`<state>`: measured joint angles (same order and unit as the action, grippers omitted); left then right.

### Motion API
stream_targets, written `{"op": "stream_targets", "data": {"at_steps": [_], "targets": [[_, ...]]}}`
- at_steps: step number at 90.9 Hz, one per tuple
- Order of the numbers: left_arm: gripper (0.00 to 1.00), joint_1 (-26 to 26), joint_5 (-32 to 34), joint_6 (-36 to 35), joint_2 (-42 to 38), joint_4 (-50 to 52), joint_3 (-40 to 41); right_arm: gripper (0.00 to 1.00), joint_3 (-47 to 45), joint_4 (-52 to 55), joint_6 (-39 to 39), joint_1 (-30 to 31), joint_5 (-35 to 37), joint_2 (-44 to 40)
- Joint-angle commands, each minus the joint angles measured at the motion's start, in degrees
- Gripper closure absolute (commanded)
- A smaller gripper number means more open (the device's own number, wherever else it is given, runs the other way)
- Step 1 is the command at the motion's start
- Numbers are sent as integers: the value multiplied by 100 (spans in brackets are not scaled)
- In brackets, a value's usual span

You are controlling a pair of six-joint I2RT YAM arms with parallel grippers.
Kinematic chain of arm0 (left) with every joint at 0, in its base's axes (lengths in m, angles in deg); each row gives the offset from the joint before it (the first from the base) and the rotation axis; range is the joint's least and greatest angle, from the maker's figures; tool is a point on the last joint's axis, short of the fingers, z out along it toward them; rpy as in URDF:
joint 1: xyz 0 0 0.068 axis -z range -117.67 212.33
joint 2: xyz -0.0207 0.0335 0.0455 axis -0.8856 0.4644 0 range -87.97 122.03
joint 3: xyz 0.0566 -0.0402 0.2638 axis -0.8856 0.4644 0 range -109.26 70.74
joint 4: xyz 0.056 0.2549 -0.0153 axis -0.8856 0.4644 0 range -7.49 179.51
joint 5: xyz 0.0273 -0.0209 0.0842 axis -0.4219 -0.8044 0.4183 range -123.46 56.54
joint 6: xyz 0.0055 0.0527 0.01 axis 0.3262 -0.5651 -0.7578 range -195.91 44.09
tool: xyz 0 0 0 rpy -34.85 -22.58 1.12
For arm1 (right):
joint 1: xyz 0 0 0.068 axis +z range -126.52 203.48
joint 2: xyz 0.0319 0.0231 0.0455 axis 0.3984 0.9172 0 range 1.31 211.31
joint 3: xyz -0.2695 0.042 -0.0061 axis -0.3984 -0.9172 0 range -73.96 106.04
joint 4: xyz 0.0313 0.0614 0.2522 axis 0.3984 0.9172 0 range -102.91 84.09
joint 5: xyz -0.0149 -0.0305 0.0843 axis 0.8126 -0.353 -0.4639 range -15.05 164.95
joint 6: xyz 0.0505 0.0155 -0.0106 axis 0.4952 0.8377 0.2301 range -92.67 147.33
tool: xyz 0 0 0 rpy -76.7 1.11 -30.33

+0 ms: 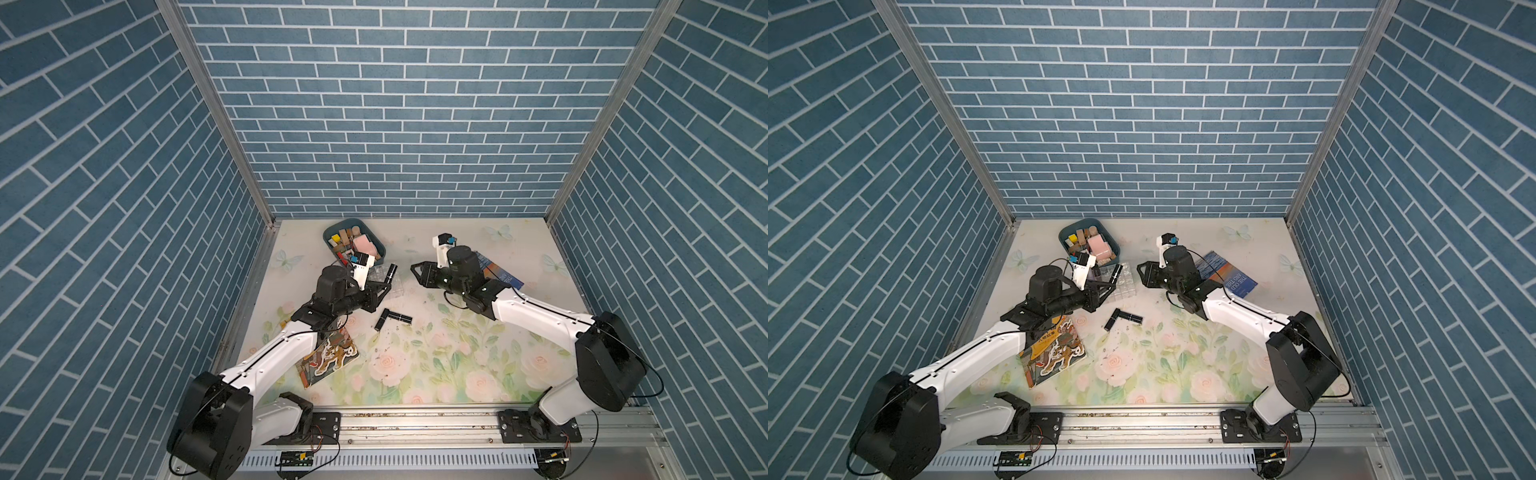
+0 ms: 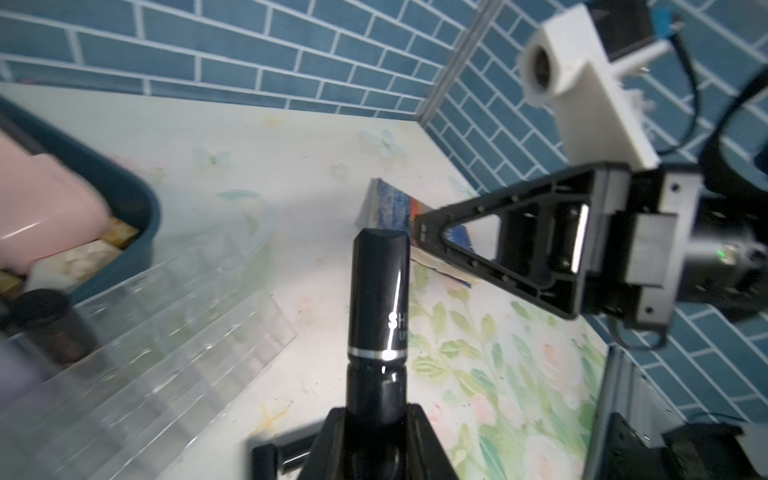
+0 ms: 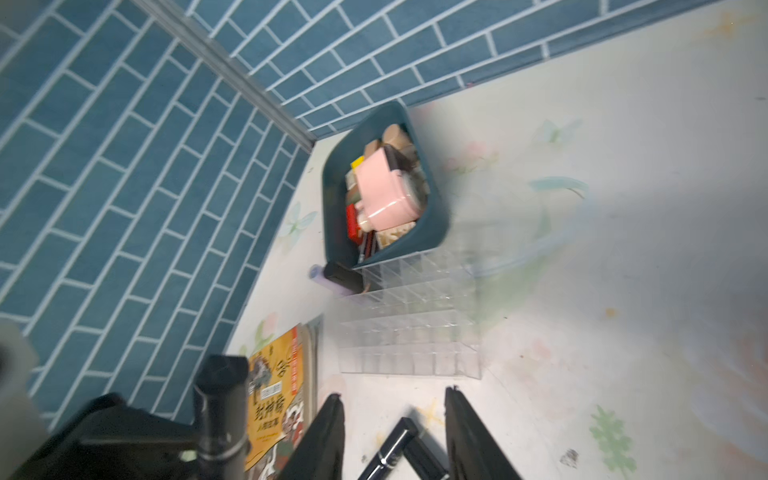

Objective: Arrange the lipsticks in the organizer
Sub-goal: Pick up the lipstick at the center of the board.

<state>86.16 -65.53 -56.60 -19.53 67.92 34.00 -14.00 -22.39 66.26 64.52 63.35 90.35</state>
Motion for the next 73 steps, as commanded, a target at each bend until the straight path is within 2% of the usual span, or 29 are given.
{"op": "stream_targets", "data": {"at_steps": [1, 10, 16, 34, 57, 66, 73], "targets": [[86, -189, -1343, 289, 12, -1722, 204, 47, 419, 135, -279, -115, -1733, 26], [87, -397, -1992, 880, 167, -2845, 417, 34, 688, 356, -386, -225, -2463, 84], [87, -440, -2329, 1154, 280, -3335, 511, 30, 786, 393, -388, -277, -2872, 101], [88, -441, -2780, 1296, 463, -3707, 586, 32, 1118, 634, -570, -288, -3349, 281], [89, -441, -2644, 1138, 555, -3333, 522, 38, 1282, 763, -663, -394, -3532, 190], [90, -441, -2309, 740, 491, -2866, 471, 37, 1208, 918, -625, -619, -3313, 14], [90, -442, -1787, 264, 411, -2322, 451, 33, 1231, 1161, -722, -695, -3231, -97]]}}
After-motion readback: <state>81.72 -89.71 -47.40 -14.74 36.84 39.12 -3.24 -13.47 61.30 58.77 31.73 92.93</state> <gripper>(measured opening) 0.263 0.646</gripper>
